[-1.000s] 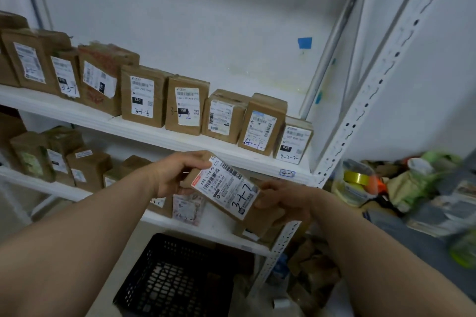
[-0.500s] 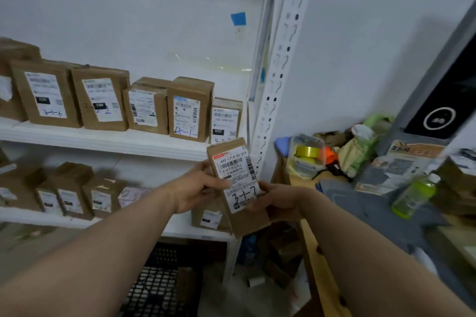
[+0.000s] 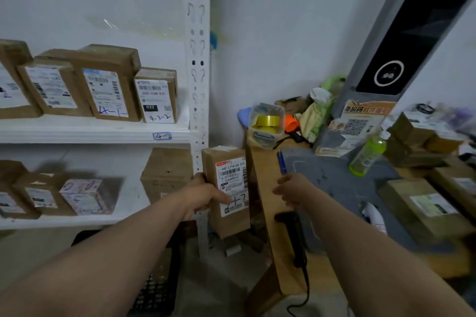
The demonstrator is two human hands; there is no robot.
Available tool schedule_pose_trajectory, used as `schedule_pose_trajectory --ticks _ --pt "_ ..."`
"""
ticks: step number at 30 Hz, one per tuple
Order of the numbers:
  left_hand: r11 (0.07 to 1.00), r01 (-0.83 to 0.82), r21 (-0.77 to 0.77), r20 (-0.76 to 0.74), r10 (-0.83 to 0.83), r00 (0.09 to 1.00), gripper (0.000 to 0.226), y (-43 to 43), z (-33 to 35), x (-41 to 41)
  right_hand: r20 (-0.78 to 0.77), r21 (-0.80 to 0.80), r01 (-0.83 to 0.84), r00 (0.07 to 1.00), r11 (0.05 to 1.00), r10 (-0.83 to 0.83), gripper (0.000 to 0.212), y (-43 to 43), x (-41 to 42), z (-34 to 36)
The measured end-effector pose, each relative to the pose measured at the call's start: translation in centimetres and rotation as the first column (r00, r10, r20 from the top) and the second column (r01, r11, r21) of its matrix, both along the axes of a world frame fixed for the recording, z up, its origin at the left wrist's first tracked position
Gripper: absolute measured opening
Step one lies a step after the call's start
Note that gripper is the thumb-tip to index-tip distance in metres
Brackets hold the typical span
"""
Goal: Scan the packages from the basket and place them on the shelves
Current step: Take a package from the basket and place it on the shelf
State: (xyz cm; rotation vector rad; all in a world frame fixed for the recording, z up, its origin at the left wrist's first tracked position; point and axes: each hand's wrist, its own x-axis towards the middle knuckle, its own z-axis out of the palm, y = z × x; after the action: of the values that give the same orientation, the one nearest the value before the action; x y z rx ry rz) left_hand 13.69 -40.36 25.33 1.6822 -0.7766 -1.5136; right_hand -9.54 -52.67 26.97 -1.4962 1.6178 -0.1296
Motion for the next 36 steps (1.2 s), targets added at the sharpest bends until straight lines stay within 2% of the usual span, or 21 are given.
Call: schedule_pose_trajectory --ticks 3,5,9,11,15,17,21,24,26,29,32,36 --pt "0.999 -0.008 0.039 0.019 0.007 1.000 0.085 -0.5 -0.9 -1.4 -0.146 -0.024 0.032 0.989 0.999 -0.035 0.041 -0.5 -2.7 -2.7" --pt "0.998 -0.025 0.064 0.022 0.024 0.999 0.086 -0.7 -1.3 -2.1 -0.176 0.031 0.047 0.983 0.998 -0.041 0.050 -0.3 -3.8 -4.1" --pt "0.995 -0.040 0.095 0.004 0.040 0.999 0.097 -1.0 -2.6 -3.0 -0.228 0.145 0.020 0.974 0.989 0.014 0.046 0.2 -4.8 -6.5" --pt "0.993 -0.049 0.106 0.008 0.048 0.999 0.091 -1.0 -3.0 -3.5 -0.216 0.173 -0.006 0.975 0.985 0.043 0.047 0.5 -5.1 -7.7" --pt "0.990 -0.046 0.136 -0.013 0.048 0.999 0.075 -0.4 -3.4 -4.6 -0.202 0.183 -0.003 0.979 0.983 0.040 0.068 -0.4 -5.9 -11.5" --pt "0.989 -0.041 0.145 -0.014 0.044 0.999 0.070 -0.1 -3.4 -5.1 -0.201 0.204 -0.039 0.976 0.978 0.081 0.064 -0.5 -6.4 -13.3" --pt "0.983 -0.045 0.176 -0.006 0.047 0.999 0.056 0.7 -3.5 -5.7 -0.075 0.246 -0.013 0.997 0.969 0.032 0.045 1.4 -7.1 -13.2" --pt "0.968 -0.104 0.227 0.019 0.102 0.995 0.068 0.9 -4.3 -5.4 0.122 0.428 0.012 0.990 0.904 -0.071 0.036 2.3 -7.8 -11.8" --pt "0.956 -0.159 0.248 0.013 0.161 0.987 0.069 0.9 -5.4 -4.7 0.249 0.491 -0.032 0.963 0.871 -0.105 0.028 2.6 -7.9 -10.0" --pt "0.931 -0.274 0.242 0.039 0.273 0.961 0.053 1.5 -4.8 -5.0 0.427 0.473 -0.155 0.902 0.867 -0.071 0.016 2.8 -7.6 -6.7" --pt "0.916 -0.343 0.206 0.070 0.336 0.939 0.037 2.0 -4.2 -5.6 0.572 0.391 -0.282 0.820 0.876 0.009 0.022 2.6 -6.9 -4.2" --pt "0.899 -0.398 0.182 0.096 0.387 0.917 0.047 2.2 -4.0 -5.6 0.600 0.261 -0.399 0.780 0.879 0.176 0.049 2.5 -5.3 -1.9"
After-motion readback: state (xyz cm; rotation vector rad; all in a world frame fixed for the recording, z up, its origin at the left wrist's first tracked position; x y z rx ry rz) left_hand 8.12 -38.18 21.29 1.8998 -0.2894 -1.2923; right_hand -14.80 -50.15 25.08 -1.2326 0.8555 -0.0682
